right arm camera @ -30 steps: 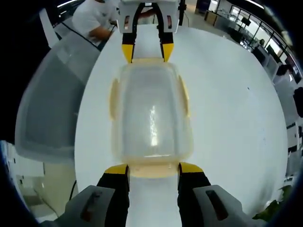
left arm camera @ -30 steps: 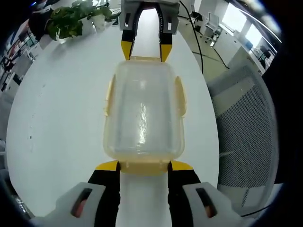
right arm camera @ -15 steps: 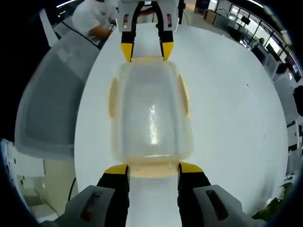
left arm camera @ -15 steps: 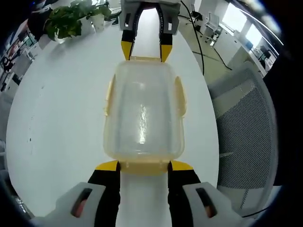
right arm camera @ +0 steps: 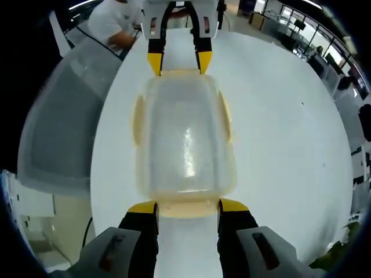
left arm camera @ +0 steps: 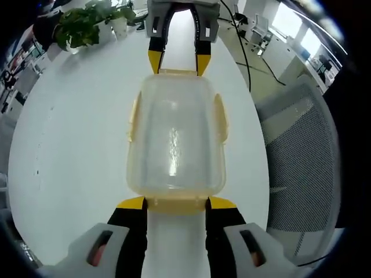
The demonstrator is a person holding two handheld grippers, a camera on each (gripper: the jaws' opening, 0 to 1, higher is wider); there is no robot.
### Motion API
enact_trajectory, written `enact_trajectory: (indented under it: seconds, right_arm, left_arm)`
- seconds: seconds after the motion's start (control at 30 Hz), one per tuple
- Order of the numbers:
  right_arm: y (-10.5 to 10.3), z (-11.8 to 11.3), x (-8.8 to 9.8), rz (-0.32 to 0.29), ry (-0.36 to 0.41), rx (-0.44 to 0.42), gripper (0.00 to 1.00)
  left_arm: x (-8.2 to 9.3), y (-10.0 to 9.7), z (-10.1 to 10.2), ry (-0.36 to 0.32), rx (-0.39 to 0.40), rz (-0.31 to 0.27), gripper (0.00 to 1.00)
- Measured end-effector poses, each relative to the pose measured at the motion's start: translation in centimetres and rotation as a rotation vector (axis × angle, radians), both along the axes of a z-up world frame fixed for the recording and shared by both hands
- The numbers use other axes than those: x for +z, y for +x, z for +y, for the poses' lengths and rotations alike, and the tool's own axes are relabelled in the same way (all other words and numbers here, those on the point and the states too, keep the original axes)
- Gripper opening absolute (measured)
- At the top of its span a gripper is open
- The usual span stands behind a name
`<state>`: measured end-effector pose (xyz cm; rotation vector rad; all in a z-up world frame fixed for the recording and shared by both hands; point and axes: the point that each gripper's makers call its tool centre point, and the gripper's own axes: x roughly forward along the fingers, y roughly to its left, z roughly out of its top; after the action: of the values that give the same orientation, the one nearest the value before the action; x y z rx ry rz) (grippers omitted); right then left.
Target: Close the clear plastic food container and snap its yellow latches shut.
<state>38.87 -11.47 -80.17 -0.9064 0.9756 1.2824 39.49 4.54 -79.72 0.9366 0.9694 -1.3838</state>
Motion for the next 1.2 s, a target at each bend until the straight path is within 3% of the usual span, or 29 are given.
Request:
enact_trajectory:
  seconds: [0.53, 0.8, 1.2]
  right_arm:
    - [-0.36, 0.0, -0.47, -0.006, 0.016, -0.005, 0.38]
    - [-0.41, -0.07, -0.43, -0.016, 0.054, -0.008, 0.38]
    - [-0.34, -0.05, -0.47, -0.012, 0.048, 0.002, 0.38]
  left_arm:
    - [-0.79, -0.27, 0.03, 0.004, -0.002, -0.039, 0.38]
    - [-0.86, -0.33, 0.09, -0.02, 0.016, -0.033, 0.38]
    - [-0.8, -0.34, -0.05, -0.02, 0.011, -0.035, 0.37]
